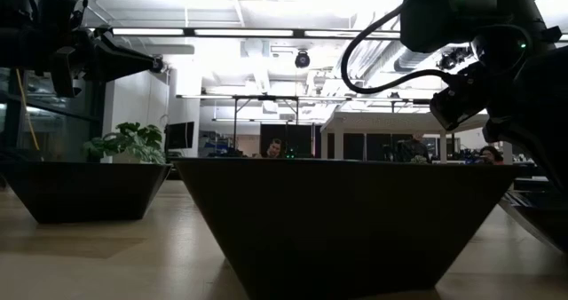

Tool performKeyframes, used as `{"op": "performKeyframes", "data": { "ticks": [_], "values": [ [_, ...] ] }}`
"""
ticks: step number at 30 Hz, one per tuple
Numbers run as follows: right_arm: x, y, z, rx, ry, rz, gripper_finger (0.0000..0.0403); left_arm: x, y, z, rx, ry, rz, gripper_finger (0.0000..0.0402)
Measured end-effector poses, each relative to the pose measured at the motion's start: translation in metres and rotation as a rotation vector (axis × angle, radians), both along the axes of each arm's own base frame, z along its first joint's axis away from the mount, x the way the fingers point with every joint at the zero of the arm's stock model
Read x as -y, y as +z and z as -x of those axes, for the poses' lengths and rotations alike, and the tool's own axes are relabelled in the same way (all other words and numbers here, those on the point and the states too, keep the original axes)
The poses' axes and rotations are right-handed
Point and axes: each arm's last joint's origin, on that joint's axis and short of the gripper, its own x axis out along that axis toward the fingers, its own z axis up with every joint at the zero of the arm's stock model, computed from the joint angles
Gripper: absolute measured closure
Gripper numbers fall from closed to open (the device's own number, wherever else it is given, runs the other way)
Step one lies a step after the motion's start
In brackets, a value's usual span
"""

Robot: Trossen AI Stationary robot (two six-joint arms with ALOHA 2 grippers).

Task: Pick & Place Mini shaped plates
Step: Put the square plate on the shelf

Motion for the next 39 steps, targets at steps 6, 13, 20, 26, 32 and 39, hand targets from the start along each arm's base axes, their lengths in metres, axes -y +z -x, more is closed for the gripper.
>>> {"op": "performKeyframes", "data": {
  "ticks": [6,13,20,26,32,39],
  "values": [
    [0.0,0.0,-0.001,0.01,-0.001,-0.003,0.0356,0.0,0.0,0.0,0.0,0.0,0.0,0.0356],
    [0.0,0.0,-0.001,0.011,0.0,-0.006,0.0368,0.0,0.0,0.0,0.0,0.0,0.0,0.0356],
    [0.0,0.0,-0.001,0.006,-0.001,-0.009,0.0399,0.0,0.0,0.0,0.0,-0.001,0.0,0.0356],
    [-0.001,0.0,-0.001,-0.007,-0.027,-0.026,0.0401,0.0,0.0,0.0,0.0,-0.001,0.0,0.0356],
    [-0.001,0.002,0.0,-0.015,-0.037,-0.052,0.0402,0.0,0.0,0.0,0.0,-0.001,0.0,0.0356],
    [0.002,0.024,0.01,0.02,-0.084,-0.048,0.0402,0.0,0.0,0.0,0.0,-0.001,0.0,0.0356]
  ]
}}
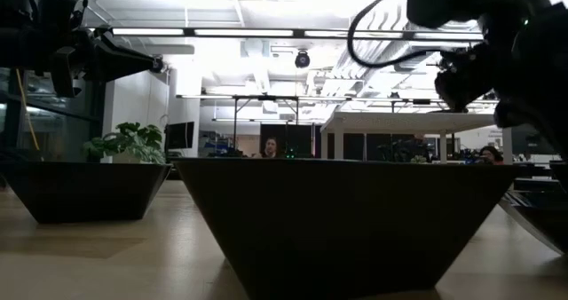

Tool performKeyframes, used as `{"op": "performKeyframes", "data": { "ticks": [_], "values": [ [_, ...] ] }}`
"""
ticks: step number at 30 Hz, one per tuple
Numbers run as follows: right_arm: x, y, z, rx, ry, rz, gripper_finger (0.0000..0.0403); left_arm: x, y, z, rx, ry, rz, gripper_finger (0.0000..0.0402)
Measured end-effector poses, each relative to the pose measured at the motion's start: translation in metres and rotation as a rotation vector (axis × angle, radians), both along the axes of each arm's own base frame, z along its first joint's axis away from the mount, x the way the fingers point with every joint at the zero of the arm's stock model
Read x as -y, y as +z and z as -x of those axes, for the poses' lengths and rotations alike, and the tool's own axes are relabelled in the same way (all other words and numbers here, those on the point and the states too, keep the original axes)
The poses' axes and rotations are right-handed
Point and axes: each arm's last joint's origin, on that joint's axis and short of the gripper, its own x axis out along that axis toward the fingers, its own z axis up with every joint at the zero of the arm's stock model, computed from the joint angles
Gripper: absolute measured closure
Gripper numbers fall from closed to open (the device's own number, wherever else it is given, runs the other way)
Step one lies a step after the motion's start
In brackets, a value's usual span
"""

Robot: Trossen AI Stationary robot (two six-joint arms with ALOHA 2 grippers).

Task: Pick & Place Mini shaped plates
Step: Put the square plate on the shelf

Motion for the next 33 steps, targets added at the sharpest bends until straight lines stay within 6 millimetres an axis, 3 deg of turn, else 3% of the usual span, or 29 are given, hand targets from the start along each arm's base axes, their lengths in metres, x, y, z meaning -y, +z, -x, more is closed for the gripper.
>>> {"op": "performKeyframes", "data": {
  "ticks": [11,21,33],
  "values": [
    [0.008,0.044,0.019,0.167,-0.109,0.019,0.0402,0.0,0.0,0.0,0.0,0.0,0.0,0.0356],
    [0.019,0.087,0.035,0.478,-0.274,0.067,0.0402,0.0,0.0,0.0,0.0,0.0,0.0,0.0356],
    [0.036,0.118,0.051,0.788,-0.561,0.296,0.0402,0.0,0.0,0.0,0.0,0.0,0.0,0.0356]
  ]
}}
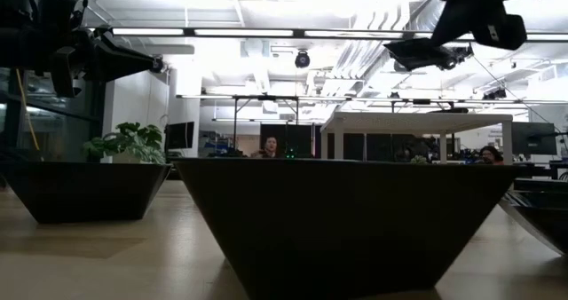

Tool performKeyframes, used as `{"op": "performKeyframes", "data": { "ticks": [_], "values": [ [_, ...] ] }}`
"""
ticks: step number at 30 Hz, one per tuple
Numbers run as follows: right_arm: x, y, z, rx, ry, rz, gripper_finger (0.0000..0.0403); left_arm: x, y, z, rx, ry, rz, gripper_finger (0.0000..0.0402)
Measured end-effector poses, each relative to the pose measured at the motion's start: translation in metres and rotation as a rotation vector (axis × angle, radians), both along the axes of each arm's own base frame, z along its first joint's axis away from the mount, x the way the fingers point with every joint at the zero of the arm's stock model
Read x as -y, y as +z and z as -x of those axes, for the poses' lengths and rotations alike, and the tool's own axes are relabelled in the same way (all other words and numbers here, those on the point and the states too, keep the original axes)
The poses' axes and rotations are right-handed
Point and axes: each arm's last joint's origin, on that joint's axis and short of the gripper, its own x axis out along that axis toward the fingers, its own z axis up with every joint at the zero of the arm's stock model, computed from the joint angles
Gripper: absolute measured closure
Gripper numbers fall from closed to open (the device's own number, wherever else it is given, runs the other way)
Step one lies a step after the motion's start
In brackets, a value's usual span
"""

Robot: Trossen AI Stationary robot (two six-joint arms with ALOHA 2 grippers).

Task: Pick & Place Mini shaped plates
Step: Put the square plate on the shelf

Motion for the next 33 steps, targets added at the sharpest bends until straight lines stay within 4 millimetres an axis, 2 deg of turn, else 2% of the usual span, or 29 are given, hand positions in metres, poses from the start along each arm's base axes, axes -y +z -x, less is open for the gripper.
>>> {"op": "performKeyframes", "data": {
  "ticks": [8,22,33],
  "values": [
    [0.022,0.006,0.005,0.069,-0.233,0.044,0.0403,0.0,0.0,0.0,0.0,0.0,0.0,0.0356],
    [0.087,0.007,0.019,0.084,-0.713,-0.024,0.0403,0.0,0.0,0.0,0.0,0.0,0.0,0.0356],
    [0.125,-0.003,0.02,0.034,-0.876,-0.102,0.0403,0.0,0.0,0.0,0.0,0.0,0.0,0.0356]
  ]
}}
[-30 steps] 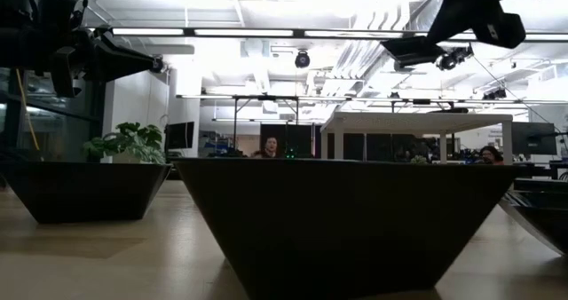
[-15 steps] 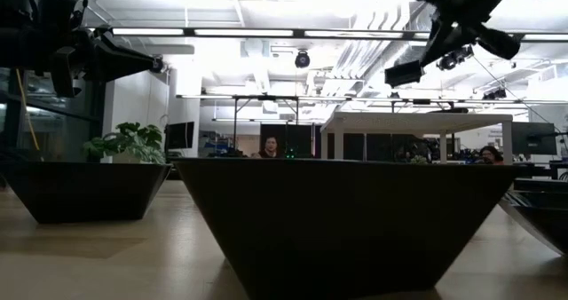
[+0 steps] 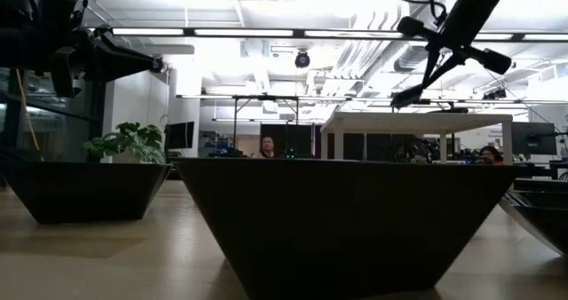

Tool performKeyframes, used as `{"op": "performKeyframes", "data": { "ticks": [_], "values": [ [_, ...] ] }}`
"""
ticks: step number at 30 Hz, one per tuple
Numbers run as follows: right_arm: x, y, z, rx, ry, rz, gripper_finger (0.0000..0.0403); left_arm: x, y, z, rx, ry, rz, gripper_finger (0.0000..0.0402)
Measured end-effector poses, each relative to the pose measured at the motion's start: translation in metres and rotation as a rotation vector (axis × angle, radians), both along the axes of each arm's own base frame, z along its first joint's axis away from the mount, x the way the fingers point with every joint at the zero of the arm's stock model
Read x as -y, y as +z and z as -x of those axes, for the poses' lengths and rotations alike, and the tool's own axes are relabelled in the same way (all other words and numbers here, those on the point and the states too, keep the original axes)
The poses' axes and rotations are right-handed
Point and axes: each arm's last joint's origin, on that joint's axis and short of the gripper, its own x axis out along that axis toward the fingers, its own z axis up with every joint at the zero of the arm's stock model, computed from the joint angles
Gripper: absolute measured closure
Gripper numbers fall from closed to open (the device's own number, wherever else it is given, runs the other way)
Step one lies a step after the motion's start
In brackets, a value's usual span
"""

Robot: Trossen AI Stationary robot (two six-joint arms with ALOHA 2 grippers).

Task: Pick & Place Mini shaped plates
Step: Put the square plate on the shelf

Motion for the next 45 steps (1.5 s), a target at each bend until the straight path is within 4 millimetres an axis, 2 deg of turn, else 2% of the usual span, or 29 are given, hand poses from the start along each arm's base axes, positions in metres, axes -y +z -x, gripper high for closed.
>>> {"op": "performKeyframes", "data": {
  "ticks": [11,23,45],
  "values": [
    [0.033,-0.005,-0.001,0.007,-0.032,-0.019,0.0403,0.0,0.0,0.0,0.0,0.001,0.0,0.0356],
    [0.05,-0.013,0.001,-0.02,-0.008,-0.069,0.0403,0.0,0.0,0.0,0.0,0.001,0.0,0.0356],
    [0.054,-0.015,0.002,-0.035,0.001,-0.077,0.0402,0.0,0.0,0.0,0.0,0.0,0.0,0.0356]
  ]
}}
